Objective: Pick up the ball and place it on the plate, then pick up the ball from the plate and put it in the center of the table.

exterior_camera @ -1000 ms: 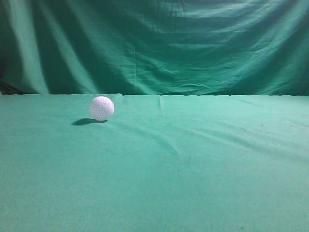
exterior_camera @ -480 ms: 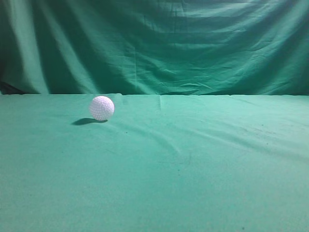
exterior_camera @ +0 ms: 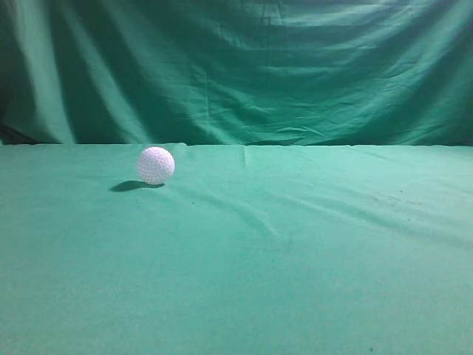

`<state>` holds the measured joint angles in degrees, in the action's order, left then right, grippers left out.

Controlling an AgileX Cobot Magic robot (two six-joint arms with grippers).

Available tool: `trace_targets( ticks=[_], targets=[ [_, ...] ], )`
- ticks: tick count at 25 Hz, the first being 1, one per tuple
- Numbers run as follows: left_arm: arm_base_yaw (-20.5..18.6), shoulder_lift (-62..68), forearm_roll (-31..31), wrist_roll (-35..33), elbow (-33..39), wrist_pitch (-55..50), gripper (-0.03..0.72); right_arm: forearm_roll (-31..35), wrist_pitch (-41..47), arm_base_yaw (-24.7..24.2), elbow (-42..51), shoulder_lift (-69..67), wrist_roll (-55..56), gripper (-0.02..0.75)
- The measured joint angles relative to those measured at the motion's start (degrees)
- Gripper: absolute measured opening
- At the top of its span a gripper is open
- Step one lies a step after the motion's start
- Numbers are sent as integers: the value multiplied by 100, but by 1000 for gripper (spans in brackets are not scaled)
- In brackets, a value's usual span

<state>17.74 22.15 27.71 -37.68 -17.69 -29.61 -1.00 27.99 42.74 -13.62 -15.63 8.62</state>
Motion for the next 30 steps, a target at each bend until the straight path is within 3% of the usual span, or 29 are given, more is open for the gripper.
trace_targets(
  ticks=[9, 15, 22, 26, 30],
  targets=[
    [0, 0, 0, 0, 0, 0, 0, -307, 92, -119, 18, 100, -202, 0],
    [0, 0, 0, 0, 0, 0, 0, -370, -595, -1481, 531, 759, -552, 0],
    [0, 0, -11, 0, 0, 0, 0, 62, -916, -3142, 1304, 1600, -589, 0],
    [0, 0, -11, 0, 0, 0, 0, 155, -979, -3566, 1519, 1611, -601, 0],
    [0, 0, -11, 0, 0, 0, 0, 220, -940, -3653, 1519, 1613, -675, 0]
  ],
)
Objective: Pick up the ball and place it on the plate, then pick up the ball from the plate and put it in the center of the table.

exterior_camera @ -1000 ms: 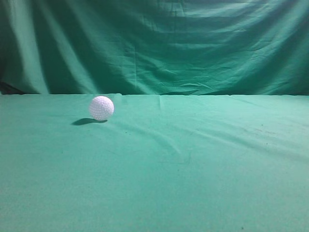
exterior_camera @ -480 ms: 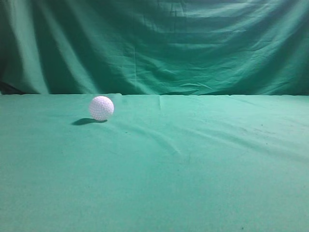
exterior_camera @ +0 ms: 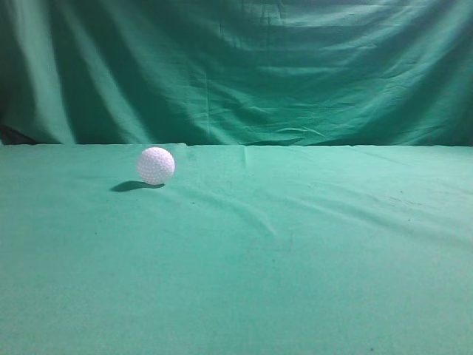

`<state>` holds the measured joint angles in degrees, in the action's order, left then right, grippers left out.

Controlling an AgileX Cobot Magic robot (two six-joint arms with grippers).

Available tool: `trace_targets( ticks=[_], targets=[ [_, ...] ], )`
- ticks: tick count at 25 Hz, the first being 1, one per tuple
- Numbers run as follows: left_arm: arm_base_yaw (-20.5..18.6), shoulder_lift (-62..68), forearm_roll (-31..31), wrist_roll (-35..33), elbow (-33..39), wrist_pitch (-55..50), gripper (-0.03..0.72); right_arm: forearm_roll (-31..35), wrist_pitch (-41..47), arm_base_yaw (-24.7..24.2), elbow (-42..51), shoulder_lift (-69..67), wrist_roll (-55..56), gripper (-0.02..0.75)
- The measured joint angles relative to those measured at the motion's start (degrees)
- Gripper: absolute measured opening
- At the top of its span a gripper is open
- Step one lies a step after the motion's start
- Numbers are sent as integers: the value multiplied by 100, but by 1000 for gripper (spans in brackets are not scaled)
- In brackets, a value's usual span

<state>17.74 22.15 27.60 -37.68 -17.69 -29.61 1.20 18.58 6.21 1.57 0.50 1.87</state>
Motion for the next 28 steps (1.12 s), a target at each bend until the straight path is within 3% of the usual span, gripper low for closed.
trace_targets(
  ticks=[28],
  targets=[
    [0, 0, -22, 0, 0, 0, 0, 34, 300, 19, 0, 0, -310, 0]
  ],
)
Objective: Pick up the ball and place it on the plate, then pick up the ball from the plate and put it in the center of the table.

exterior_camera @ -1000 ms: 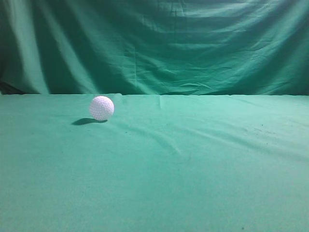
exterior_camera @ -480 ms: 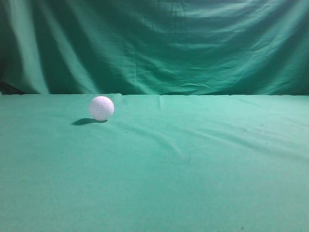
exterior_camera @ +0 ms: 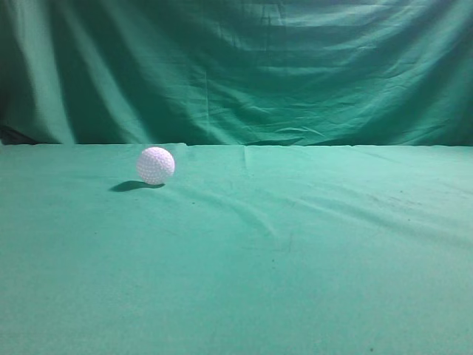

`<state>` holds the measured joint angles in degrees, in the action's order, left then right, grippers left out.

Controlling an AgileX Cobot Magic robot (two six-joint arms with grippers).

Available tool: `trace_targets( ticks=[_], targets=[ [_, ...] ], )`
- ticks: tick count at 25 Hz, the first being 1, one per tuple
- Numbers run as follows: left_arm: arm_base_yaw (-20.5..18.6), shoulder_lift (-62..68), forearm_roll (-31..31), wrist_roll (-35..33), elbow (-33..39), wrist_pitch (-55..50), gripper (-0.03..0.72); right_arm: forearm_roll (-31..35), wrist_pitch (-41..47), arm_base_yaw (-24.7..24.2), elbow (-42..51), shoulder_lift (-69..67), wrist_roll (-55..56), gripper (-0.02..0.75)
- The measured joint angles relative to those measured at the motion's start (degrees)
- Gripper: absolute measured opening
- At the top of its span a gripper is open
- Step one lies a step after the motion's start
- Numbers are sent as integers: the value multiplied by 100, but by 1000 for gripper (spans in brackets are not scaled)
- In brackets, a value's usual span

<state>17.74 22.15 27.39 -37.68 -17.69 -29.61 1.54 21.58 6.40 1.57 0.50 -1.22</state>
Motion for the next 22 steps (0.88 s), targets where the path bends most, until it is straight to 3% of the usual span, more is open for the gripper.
trace_targets(
  ticks=[3, 6, 15, 22],
  targets=[
    [0, -27, -491, -55, 0, 145, 0, 0, 0, 0, 0, 0, 0, 0],
    [-266, -337, -893, -64, 0, 158, 0, 0, 0, 0, 0, 0, 0, 0],
    [-965, -1837, -1060, 278, 41, 43, 0, 0, 0, 0, 0, 0, -3, 0],
    [-1436, -2274, -1237, 894, 884, 165, 0, 0, 0, 0, 0, 0, -3, 0]
  ],
)
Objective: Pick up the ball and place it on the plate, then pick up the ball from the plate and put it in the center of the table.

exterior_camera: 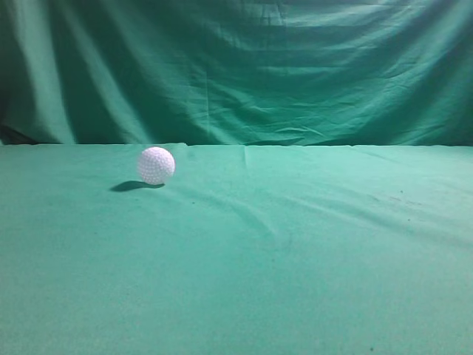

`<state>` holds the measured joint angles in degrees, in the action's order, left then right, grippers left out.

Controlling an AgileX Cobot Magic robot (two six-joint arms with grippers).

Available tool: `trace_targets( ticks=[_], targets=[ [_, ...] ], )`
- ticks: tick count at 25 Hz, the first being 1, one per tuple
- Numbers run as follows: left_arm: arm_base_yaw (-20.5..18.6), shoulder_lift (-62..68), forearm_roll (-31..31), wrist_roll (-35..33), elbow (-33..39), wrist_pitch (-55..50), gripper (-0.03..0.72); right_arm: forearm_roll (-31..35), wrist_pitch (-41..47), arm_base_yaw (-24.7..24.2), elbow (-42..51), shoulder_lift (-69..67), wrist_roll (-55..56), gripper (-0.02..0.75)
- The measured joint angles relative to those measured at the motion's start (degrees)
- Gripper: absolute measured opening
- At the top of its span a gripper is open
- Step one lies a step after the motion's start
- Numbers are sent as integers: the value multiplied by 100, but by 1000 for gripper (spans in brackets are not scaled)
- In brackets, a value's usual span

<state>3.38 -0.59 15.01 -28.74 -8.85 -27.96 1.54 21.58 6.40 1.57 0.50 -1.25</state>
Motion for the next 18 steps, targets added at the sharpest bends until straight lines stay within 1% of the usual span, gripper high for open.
trace_targets(
  ticks=[7, 14, 16, 18],
  targets=[
    [-10, -10, 43, 107, 521, 694, 0, 0, 13, 0, 0, 0, -10, 0],
    [-10, -10, 43, 292, 917, 969, 0, 0, 13, 0, 0, 0, -10, 0],
    [-10, -10, 9, 469, 1018, 983, 0, 0, 13, 0, 0, 0, 11, 0],
    [-10, -10, -274, 872, 1018, 1019, 0, 0, 13, 0, 0, 0, 27, 0]
  ],
)
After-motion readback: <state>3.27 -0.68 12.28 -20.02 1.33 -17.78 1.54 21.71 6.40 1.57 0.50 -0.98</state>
